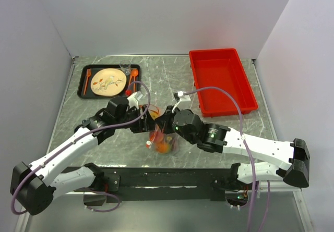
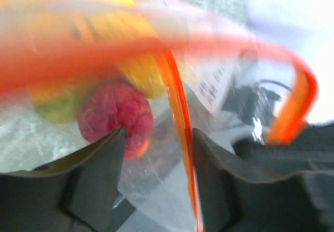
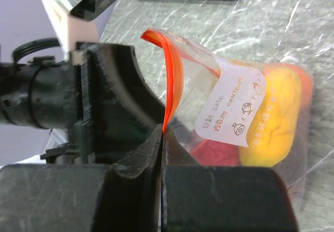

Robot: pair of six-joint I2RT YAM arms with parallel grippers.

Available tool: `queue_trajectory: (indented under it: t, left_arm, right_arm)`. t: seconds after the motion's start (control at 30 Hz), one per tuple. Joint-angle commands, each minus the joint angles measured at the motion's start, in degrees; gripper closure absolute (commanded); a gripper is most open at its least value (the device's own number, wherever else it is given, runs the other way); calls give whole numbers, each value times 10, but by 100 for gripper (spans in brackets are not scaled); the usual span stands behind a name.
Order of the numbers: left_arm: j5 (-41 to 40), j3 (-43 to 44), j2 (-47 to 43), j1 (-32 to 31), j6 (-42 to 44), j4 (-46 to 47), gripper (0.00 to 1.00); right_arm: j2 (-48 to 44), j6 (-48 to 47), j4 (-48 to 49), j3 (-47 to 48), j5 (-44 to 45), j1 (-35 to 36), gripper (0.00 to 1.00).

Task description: Open the zip-top bag and remove the fake food

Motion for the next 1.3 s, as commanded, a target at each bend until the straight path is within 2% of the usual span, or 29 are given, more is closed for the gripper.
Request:
queue_trajectory:
  t: [0.0, 0.07, 0.2, 0.27, 0.3, 0.37, 0.43, 0.57, 0.6, 0.73, 0.8, 0.93, 1.03, 1.07, 1.17, 1.27]
  left_arm:
    - [-91, 38, 14, -16, 11, -21, 46]
    - [-130, 46, 16, -22, 24, -56, 52]
    - [-215, 57, 1, -24, 22, -108, 71]
    - [-275, 68, -10, -24, 19, -128, 77]
    - [-293, 74, -13, -24, 17, -150, 85]
    - [-327, 82, -23, -24, 14, -165, 89]
    - [-368, 90, -34, -24, 10, -174, 99]
    - [-425, 120, -50, -24, 13, -192, 99]
    - [-463, 131, -54, -24, 14, -201, 99]
    - [-551, 186, -78, -24, 33, -210, 99]
    - [-557, 219, -74, -24, 59, -201, 99]
    - [-507, 231, -49, -24, 97, -160, 99]
    - [-456, 205, -35, -24, 106, -127, 99]
    - [-423, 197, -31, -24, 110, -115, 99]
    - [-361, 160, -15, -23, 111, -79, 99]
    - [-313, 112, -6, -26, 83, -42, 99]
  right_arm:
    - [-12, 14, -4, 7, 34, 13, 100]
    - [-13, 16, -15, 8, 43, 13, 100]
    - [-8, 12, -46, 23, 75, 13, 100]
    - [-7, 8, -67, 33, 94, 13, 100]
    - [-8, 7, -72, 36, 98, 13, 100]
    - [-10, -2, -83, 43, 108, 11, 100]
    - [-8, -11, -90, 53, 117, 12, 100]
    - [9, -29, -114, 78, 124, 4, 100]
    - [12, -32, -115, 82, 121, 1, 100]
    - [21, -63, -106, 105, 67, -31, 100]
    - [26, -75, -101, 110, 31, -47, 100]
    - [24, -76, -89, 95, -5, -52, 100]
    - [9, -62, -72, 51, -32, -51, 85]
    - [-3, -59, -70, 39, -36, -52, 68]
    - [-35, -55, -75, 8, -26, -52, 50]
    - [-71, -66, -108, 13, 10, -51, 47]
